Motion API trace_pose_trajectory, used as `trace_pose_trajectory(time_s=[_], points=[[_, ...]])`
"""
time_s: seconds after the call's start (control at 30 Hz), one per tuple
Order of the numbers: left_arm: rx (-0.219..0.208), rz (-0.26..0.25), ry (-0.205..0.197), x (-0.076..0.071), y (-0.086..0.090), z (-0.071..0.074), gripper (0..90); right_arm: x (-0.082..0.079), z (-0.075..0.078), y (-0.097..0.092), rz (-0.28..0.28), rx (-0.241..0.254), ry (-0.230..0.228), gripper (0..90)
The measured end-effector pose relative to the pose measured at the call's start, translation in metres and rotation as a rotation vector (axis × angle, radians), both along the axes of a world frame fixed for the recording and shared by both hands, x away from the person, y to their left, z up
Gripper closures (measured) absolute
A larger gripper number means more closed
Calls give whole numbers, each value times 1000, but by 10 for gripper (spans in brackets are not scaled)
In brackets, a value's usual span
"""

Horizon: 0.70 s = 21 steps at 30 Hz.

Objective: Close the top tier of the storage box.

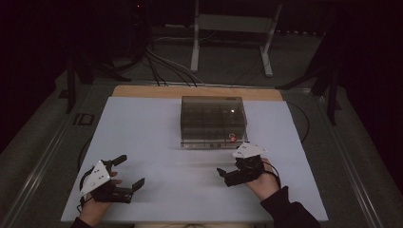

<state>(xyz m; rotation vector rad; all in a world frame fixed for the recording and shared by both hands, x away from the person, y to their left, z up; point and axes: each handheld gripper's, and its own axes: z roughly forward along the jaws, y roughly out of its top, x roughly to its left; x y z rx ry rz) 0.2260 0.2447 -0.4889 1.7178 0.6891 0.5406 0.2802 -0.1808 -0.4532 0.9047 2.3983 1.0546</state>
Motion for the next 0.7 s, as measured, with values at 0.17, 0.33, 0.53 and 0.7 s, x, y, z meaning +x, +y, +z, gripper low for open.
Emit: trace_pose_trajectory(time_s=[0.17, 0.33, 0.53, 0.7], points=[[0, -1, 0, 0, 0, 0, 2, 0, -14, 5, 6, -25, 28, 0], [-1, -3, 0, 0, 1, 0, 2, 0, -21, 7, 4, -35, 43, 8], [-3, -3, 0, 0, 0, 0, 2, 0, -23, 4, -13, -37, 42, 40], [-2, -4, 0, 0, 0, 0, 2, 0, -25, 2, -16, -41, 50, 64]])
